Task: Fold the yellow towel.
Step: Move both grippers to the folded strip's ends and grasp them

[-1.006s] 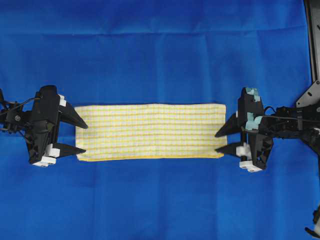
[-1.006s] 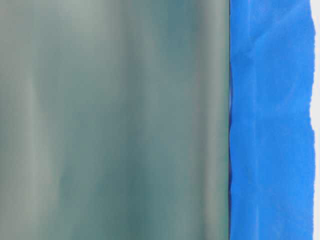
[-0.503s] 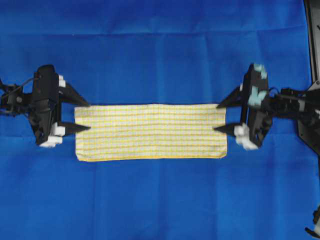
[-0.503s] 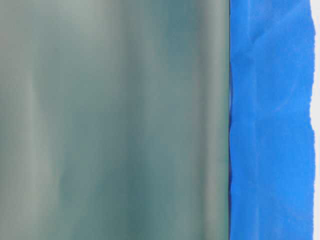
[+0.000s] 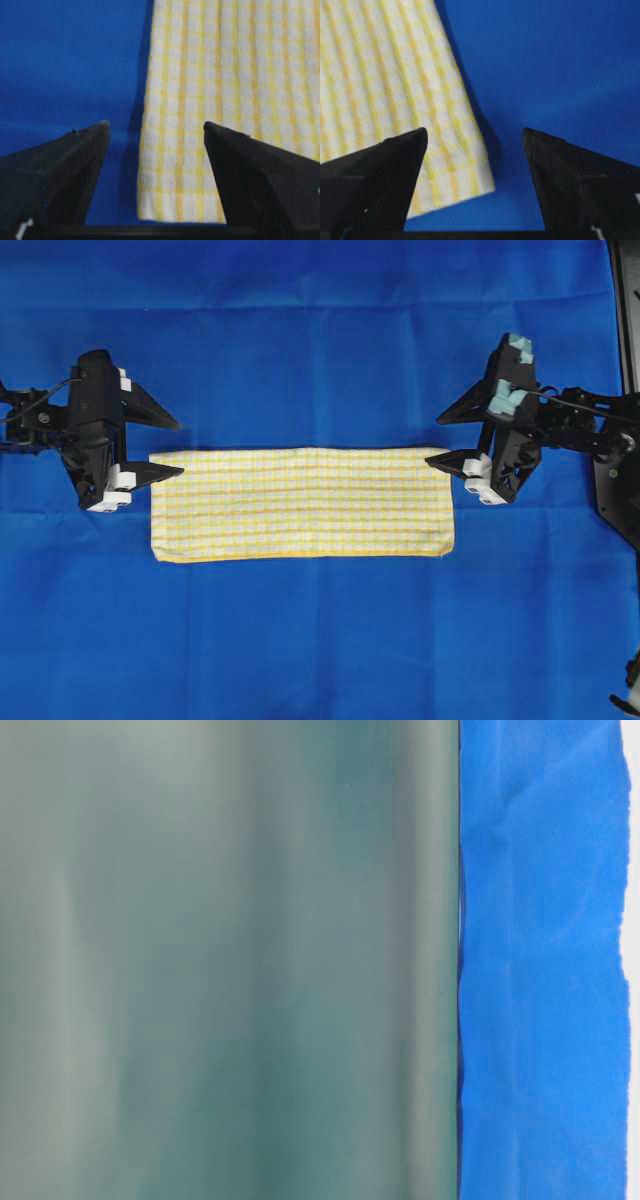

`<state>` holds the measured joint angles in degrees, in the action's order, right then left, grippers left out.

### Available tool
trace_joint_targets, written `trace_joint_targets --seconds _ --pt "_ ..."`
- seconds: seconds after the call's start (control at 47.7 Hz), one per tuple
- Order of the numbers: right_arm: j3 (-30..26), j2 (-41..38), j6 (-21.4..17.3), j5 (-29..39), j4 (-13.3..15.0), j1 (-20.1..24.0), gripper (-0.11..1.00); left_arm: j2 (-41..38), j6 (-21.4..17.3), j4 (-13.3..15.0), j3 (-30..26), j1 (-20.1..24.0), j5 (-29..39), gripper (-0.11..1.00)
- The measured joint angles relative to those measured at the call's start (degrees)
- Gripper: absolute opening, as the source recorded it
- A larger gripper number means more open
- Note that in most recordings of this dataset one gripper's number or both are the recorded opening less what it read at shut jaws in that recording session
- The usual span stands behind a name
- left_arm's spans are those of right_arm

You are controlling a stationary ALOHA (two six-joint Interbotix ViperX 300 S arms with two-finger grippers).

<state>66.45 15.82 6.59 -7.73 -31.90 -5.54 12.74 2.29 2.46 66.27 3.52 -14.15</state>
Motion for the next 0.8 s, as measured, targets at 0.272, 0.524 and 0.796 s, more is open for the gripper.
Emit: trace_joint_targets --seconds 0.272,0.524,0.796 --pt "-0.2 -6.5 0.0 -0.1 -0.3 -0.1 0.75 -5.9 0.1 0.0 0.0 0.6 2.2 0.68" --pt "-0.4 -6.9 0.3 0.1 -0.3 -0.1 0.46 -6.6 0.9 0.0 -1.2 2.4 7.3 0.5" --pt "-0.9 -6.9 0.5 1.1 0.2 0.0 0.04 -6.6 0.5 0.0 -2.6 2.0 11.7 0.04"
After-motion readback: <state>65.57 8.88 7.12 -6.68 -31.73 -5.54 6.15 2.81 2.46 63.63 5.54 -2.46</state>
